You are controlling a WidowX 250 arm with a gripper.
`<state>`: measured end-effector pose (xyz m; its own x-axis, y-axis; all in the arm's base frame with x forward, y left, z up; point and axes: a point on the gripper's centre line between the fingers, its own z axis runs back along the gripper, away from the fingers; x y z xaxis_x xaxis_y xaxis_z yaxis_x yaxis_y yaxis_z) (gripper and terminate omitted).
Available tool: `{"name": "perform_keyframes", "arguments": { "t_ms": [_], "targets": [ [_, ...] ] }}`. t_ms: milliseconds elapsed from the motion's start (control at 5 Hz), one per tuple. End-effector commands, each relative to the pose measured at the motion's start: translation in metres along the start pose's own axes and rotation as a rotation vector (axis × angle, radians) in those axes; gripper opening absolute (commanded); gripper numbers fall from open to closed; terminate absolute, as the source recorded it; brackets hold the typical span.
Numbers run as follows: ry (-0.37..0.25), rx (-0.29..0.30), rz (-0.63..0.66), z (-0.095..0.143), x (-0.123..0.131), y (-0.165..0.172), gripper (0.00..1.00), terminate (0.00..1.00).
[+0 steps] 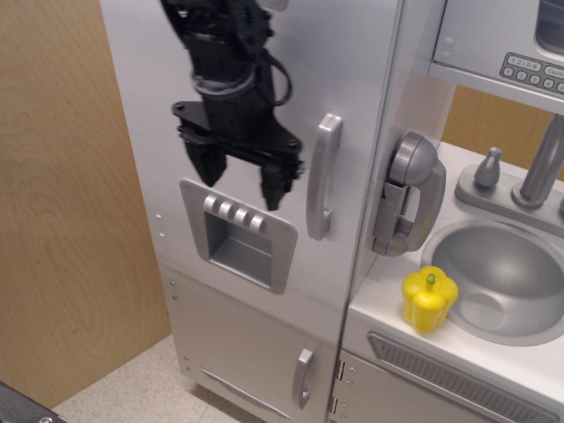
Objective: Open fridge
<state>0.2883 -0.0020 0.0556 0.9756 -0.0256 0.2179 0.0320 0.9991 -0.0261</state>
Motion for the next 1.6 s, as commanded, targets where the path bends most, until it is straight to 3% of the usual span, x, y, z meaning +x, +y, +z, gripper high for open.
{"name": "perform_keyframes", "arguments": {
  "t_ms": [0,200,400,600,1000,1400],
  "targets": [
    [-0.138,-0.002,0.046,0.018,0.027,-0.021,1.0,0.0],
    [-0.232,0.036,0.054,0.012,0.036,-0.028,1.0,0.0],
    [-0.274,0.072,0.06,0.006,0.046,-0.025,1.0,0.0],
    [-0.31,0.081,0.04,0.005,0.047,-0.024,0.0,0.0],
    [-0.265,0.047,0.016,0.01,0.032,-0.017,0.0,0.0],
    [-0.214,0.033,-0.031,0.017,-0.007,0.004,0.0,0.0]
  ]
}}
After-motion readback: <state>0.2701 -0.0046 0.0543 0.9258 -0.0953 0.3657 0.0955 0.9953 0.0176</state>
